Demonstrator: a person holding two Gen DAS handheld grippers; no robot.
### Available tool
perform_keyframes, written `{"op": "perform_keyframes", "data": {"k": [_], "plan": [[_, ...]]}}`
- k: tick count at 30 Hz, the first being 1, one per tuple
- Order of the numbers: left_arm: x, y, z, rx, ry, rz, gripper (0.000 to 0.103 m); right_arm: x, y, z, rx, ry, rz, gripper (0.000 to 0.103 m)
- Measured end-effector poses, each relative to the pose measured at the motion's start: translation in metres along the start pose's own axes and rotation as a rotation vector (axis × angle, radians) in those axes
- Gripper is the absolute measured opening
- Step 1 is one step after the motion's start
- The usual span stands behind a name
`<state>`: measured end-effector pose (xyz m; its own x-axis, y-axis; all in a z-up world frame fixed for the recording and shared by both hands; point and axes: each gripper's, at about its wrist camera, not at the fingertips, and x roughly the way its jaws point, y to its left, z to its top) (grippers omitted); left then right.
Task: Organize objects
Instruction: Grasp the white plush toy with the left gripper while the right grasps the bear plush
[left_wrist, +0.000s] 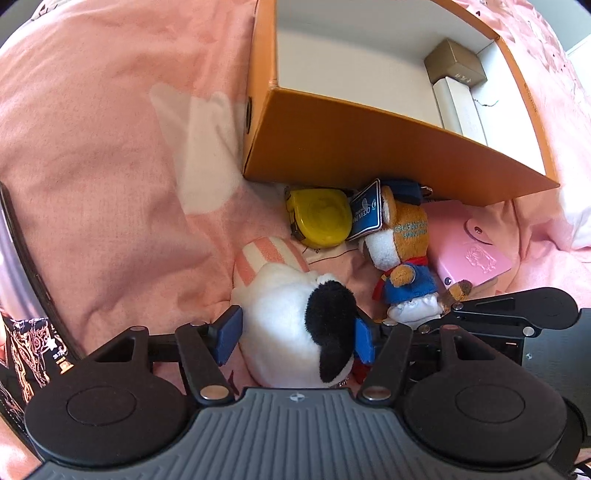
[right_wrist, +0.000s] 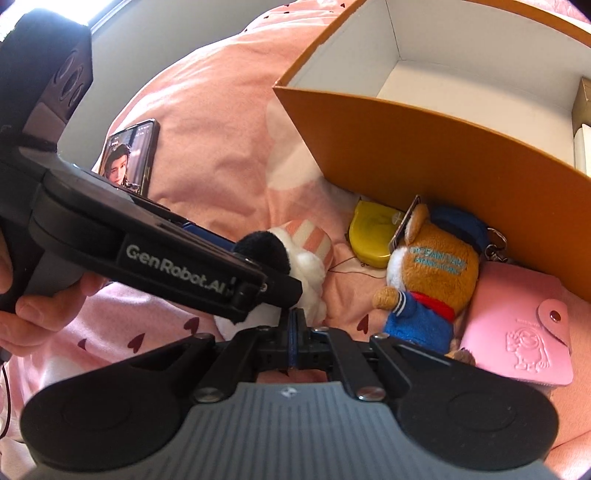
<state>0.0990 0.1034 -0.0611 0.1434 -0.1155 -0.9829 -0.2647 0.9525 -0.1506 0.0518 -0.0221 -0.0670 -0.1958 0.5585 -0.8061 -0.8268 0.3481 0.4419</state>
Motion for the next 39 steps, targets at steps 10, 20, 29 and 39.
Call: {"op": "perform_keyframes", "data": {"k": [10, 20, 29, 39], "plan": [[-0.006, -0.011, -0.008, 0.099, -0.041, 0.038, 0.063, -0.002, 0.0, -0.004, 0.012, 0.013, -0.001, 0.002], [-0.031, -0.016, -0.024, 0.149, -0.258, -0.067, 0.059, -0.039, -0.007, -0.013, 0.012, -0.079, -0.191, 0.033], [-0.014, -0.012, -0.027, 0.177, -0.235, 0.014, 0.06, -0.004, -0.009, -0.001, -0.088, -0.005, -0.344, 0.047], [-0.013, -0.01, -0.021, 0.142, -0.122, 0.052, 0.064, 0.022, -0.026, 0.012, -0.069, 0.058, -0.39, 0.048]]}}
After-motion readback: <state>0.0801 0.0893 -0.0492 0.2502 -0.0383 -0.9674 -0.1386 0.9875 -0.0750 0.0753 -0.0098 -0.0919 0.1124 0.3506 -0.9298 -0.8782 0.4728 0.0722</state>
